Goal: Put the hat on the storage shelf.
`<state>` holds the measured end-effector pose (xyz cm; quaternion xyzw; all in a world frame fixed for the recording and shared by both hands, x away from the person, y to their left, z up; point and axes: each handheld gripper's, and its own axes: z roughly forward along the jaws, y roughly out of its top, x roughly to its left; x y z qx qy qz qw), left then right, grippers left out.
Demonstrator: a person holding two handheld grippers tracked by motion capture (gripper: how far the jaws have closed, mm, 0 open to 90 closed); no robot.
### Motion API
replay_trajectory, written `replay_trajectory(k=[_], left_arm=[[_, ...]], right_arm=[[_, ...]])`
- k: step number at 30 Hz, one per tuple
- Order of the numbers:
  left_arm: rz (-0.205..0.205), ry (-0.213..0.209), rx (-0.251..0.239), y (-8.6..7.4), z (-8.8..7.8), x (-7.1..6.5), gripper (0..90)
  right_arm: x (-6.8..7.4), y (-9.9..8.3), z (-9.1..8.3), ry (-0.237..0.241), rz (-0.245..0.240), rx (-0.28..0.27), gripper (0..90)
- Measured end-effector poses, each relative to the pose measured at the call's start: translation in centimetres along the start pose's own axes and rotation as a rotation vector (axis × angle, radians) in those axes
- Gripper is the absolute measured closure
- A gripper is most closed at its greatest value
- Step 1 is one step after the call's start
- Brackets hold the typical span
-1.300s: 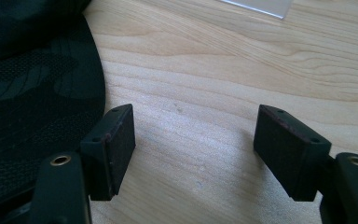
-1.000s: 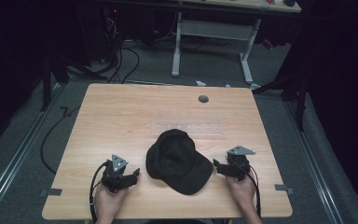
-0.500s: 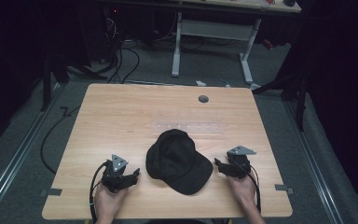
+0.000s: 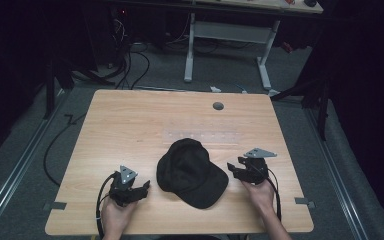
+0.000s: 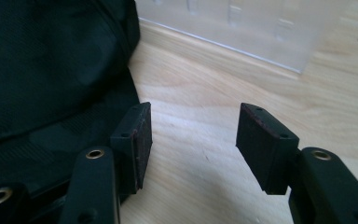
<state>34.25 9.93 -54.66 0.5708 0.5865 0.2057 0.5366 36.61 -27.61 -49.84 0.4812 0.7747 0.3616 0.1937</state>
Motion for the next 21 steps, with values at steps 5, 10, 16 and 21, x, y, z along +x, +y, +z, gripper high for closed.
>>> replay_trajectory(k=[5, 10, 16, 21], left_arm=[[0.0, 0.0, 0.0, 0.0, 0.0, 0.0, 29.5], [0.0, -0.001, 0.0, 0.0, 0.0, 0.0, 29.4], [0.0, 0.0, 0.0, 0.0, 0.0, 0.0, 29.4], [0.0, -0.001, 0.0, 0.0, 0.0, 0.0, 29.4]], right_arm=[[0.6, 1.3, 0.3, 0.037, -0.027, -0.007, 46.4], [1.4, 2.4, 0.8, 0.06, -0.082, 0.011, 46.2], [1.8, 3.6, 1.5, 0.089, -0.09, 0.005, 45.8], [2.1, 4.5, 1.8, 0.112, -0.089, 0.007, 45.9]])
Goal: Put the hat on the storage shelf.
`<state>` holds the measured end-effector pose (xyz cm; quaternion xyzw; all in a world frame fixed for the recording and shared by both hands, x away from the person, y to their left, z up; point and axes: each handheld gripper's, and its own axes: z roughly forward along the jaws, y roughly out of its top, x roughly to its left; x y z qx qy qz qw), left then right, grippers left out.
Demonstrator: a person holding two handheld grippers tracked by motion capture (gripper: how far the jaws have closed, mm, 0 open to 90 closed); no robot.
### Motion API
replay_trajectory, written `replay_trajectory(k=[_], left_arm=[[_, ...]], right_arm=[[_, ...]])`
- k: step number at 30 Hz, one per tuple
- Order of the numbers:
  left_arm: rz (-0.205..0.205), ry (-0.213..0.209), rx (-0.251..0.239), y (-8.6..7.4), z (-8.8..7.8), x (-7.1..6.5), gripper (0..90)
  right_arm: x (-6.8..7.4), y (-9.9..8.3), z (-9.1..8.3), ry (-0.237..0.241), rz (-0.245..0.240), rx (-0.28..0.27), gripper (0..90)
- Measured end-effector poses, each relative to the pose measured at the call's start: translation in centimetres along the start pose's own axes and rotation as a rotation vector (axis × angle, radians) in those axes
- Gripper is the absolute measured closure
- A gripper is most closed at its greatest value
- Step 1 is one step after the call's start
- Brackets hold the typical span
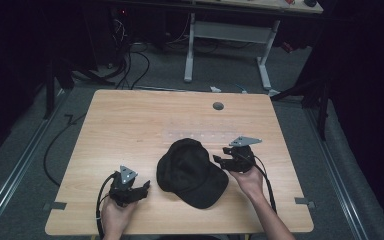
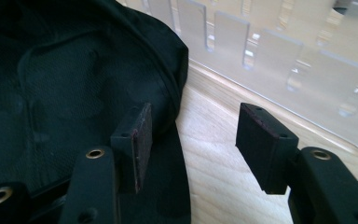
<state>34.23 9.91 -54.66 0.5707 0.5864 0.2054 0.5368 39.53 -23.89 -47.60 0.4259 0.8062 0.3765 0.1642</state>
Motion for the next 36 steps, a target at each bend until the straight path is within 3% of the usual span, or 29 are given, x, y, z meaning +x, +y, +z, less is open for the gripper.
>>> replay_trajectory(k=[15, 25, 36], left_arm=[[0.0, 0.0, 0.0, 0.0, 0.0, 0.0, 29.2], [0.0, -0.001, 0.001, 0.0, 0.0, 0.0, 29.0], [0.0, -0.001, 0.001, 0.0, 0.0, 0.0, 29.0]], right_arm=[[0.6, 2.3, 1.2, 0.04, -0.023, 0.005, 46.8], [1.5, 4.0, 2.4, 0.056, -0.089, 0.008, 47.7], [2.2, 5.4, 3.2, 0.091, -0.103, -0.005, 48.3]])
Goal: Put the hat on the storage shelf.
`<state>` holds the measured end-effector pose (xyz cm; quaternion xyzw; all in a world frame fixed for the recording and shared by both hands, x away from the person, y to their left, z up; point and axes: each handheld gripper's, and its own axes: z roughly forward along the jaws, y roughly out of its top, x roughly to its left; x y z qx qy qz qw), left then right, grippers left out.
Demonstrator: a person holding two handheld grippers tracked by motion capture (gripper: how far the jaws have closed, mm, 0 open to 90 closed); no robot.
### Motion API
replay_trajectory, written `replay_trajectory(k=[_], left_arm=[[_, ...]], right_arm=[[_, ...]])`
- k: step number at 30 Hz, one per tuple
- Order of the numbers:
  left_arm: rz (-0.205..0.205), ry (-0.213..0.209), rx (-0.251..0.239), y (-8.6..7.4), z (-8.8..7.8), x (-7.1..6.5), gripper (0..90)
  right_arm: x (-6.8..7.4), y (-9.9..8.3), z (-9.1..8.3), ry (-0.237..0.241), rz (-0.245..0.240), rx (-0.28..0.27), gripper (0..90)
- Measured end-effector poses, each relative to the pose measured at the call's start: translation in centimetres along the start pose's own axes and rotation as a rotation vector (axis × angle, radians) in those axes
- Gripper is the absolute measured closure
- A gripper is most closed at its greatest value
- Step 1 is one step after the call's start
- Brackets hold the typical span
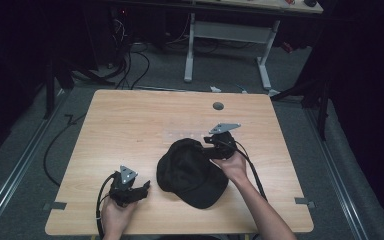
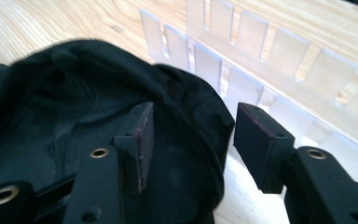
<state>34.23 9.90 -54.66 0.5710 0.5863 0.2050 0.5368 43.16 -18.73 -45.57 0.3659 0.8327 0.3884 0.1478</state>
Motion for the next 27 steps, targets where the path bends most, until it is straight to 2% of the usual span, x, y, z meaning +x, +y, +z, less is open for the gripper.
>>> replay_trajectory(k=[12, 22, 27], left_arm=[[0.0, 0.0, 0.0, 0.0, 0.0, 0.0, 29.0], [-0.001, 0.0, -0.001, 0.0, 0.0, 0.0, 29.0], [-0.001, 0.001, -0.001, 0.0, 0.0, 0.0, 29.0]], right_arm=[[1.4, 1.9, 1.4, 0.057, -0.058, 0.023, 48.4], [1.2, 1.8, 2.8, 0.078, -0.048, 0.072, 50.2], [0.7, 1.6, 3.1, 0.083, -0.035, 0.077, 55.8]])
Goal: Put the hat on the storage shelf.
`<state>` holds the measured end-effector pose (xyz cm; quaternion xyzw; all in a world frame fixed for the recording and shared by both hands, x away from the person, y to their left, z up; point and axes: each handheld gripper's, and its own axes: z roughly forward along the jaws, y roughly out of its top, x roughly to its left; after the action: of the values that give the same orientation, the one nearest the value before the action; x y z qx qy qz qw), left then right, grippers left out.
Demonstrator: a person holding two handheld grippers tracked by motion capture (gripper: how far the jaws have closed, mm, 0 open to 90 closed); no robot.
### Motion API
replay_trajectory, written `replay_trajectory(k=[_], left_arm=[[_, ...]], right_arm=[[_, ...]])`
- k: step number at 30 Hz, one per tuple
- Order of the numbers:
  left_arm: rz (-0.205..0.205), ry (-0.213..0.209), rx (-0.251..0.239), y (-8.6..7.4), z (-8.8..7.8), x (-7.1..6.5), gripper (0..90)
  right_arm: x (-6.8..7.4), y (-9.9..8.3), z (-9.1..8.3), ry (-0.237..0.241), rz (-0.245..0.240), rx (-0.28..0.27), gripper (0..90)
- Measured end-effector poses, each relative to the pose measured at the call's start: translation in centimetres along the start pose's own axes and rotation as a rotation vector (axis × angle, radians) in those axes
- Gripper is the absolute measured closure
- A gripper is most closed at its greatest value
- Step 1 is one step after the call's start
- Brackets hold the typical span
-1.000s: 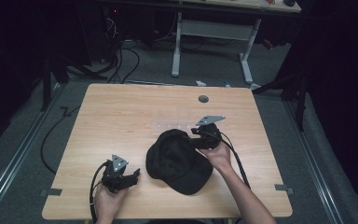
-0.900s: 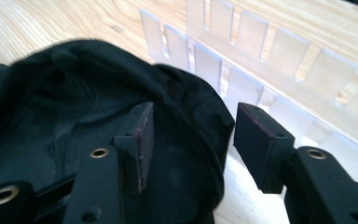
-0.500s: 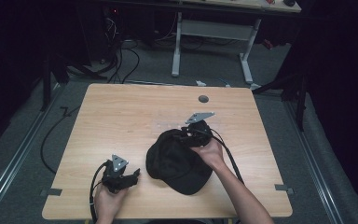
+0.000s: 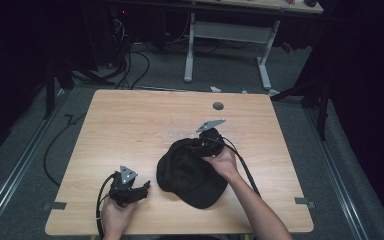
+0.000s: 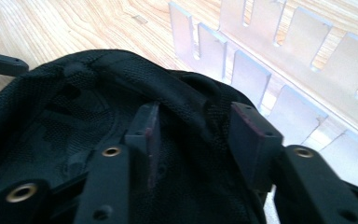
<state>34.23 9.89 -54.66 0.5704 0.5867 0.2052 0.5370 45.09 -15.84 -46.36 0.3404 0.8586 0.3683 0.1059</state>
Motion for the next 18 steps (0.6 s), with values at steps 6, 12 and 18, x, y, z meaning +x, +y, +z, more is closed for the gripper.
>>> replay_trajectory(k=[6, 12, 18], left_arm=[[0.0, 0.001, 0.0, 0.0, -0.01, -0.01, 29.0], [0.0, 0.0, 0.0, -0.01, 0.0, -0.01, 28.9], [0.0, 0.001, 0.001, -0.01, -0.01, -0.01, 28.9]], right_arm=[[-0.28, -0.27, -0.02, -0.006, -0.032, 0.002, 65.1], [-0.42, -0.45, -0.14, 0.001, -0.063, 0.004, 71.5], [-0.54, -0.79, -0.37, 0.011, -0.108, 0.003, 78.1]])
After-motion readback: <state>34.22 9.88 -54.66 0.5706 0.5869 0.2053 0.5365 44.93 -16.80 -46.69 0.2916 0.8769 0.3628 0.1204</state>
